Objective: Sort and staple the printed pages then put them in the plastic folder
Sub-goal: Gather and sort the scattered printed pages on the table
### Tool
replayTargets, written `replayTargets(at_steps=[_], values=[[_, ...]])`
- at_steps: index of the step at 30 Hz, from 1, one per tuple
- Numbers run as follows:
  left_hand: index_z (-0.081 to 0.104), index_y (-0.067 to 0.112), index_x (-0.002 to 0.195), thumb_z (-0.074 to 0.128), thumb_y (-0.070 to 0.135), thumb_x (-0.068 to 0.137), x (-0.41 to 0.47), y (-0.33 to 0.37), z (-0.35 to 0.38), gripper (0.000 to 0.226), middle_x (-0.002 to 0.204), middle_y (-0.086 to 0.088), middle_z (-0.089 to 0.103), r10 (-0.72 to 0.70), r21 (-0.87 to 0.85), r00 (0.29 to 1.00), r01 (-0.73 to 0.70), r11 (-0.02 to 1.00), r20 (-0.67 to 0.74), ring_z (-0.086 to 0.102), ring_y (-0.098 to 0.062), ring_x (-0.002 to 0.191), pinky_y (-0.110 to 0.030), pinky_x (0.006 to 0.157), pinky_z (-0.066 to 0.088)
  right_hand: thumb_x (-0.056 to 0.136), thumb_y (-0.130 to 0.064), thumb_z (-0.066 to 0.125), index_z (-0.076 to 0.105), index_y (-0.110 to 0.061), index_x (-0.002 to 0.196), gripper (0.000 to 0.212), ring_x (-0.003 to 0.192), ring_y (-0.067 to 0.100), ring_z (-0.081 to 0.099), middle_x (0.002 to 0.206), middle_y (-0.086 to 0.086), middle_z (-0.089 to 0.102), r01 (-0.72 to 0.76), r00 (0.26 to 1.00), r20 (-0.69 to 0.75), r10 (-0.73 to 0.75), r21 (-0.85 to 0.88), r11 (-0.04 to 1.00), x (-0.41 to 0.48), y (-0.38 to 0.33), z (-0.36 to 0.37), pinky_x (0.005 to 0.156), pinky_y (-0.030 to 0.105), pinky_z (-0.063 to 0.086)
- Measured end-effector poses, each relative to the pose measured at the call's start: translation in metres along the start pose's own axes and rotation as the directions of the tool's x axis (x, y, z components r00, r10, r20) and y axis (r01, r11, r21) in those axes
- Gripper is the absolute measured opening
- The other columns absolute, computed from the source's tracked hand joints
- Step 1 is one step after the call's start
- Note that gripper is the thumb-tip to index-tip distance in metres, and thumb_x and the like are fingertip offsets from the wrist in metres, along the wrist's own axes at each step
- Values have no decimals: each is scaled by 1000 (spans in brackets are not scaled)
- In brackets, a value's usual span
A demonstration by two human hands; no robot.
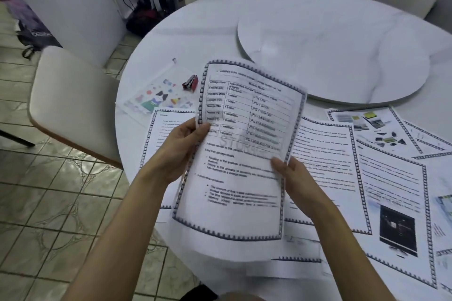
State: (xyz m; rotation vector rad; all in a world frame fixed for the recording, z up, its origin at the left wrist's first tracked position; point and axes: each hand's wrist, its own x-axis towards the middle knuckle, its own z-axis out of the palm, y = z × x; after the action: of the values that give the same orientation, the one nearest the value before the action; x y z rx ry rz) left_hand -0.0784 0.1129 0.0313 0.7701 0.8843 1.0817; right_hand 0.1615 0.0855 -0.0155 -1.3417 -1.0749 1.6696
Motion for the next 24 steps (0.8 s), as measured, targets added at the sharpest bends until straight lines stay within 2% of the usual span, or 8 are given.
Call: replayTargets(at_steps=[2, 5, 8, 10, 13, 15, 19, 24], values=[[68, 12, 98, 63, 24, 75, 1, 1, -7, 27, 95, -2, 74, -15, 28, 998, 16, 999, -60, 69, -14, 89, -23, 74, 56, 33, -65, 84, 61, -18, 111, 93, 100, 20, 68, 107, 0, 72, -21, 1000, -5, 21, 94, 995, 2, -1, 4, 86, 35, 55], [63, 11, 105, 52, 15, 90, 4, 0, -21, 19, 97, -1, 73, -26, 149, 987, 50, 988, -159, 69, -15, 90, -24, 73, 57, 35, -59, 86, 64, -18, 105, 85, 93, 17, 70, 101, -1, 73, 20, 1000, -16, -19, 109, 994, 4, -6, 9, 70, 25, 57], [61, 12, 109, 53, 15, 93, 5, -3, -43, 18, 99, 0, 69, -9, 320, 962, 99, 942, -272, 65, -16, 90, -20, 68, 54, 69, -43, 75, 64, -15, 111, 52, 90, 16, 70, 97, -3, 74, 14, 991, -134, -11, 21, 1000, 10, -5, 9, 74, 28, 58], [59, 16, 112, 55, 15, 92, 4, -9, -62, 21, 105, -2, 65, 64, 523, 931, 144, 840, -359, 62, -17, 93, -22, 75, 51, 88, -27, 59, 61, -14, 116, 32, 92, 14, 68, 99, -6, 71, -4, 974, -224, -17, -93, 996, 12, -2, 3, 78, 26, 55], [56, 12, 120, 59, 17, 89, -2, -19, -98, 32, 121, -10, 56, 265, 799, 837, 290, 527, -479, 54, -27, 110, -34, 92, 42, 93, -26, 53, 60, -14, 116, 27, 92, 10, 62, 98, -9, 66, -26, 948, -316, -45, -217, 976, 14, 6, -10, 78, 25, 48], [50, 6, 127, 59, 22, 89, -7, -25, -118, 42, 127, -21, 50, 302, 807, 772, 426, 408, -560, 48, -36, 117, -42, 97, 39, 93, -26, 53, 60, -16, 114, 24, 95, 14, 62, 97, -9, 65, -41, 929, -365, -54, -248, 968, 12, 10, -19, 87, 32, 47], [36, 3, 136, 54, 35, 90, -16, -34, -123, 58, 139, -22, 34, 184, 690, 673, 645, 328, -717, 28, -36, 131, -48, 101, 32, 94, -28, 51, 60, -16, 109, 21, 93, 21, 59, 91, -10, 62, -52, 894, -428, -133, -393, 918, 8, 12, -30, 85, 36, 45], [35, 3, 135, 62, 30, 86, -17, -37, -119, 62, 139, -21, 27, 225, 687, 652, 650, 326, -724, 24, -37, 131, -52, 96, 36, 97, -24, 47, 57, 7, 101, 32, 97, 41, 56, 98, 28, 62, -113, 835, -507, -213, -537, 836, 5, 14, -39, 82, 44, 44]])
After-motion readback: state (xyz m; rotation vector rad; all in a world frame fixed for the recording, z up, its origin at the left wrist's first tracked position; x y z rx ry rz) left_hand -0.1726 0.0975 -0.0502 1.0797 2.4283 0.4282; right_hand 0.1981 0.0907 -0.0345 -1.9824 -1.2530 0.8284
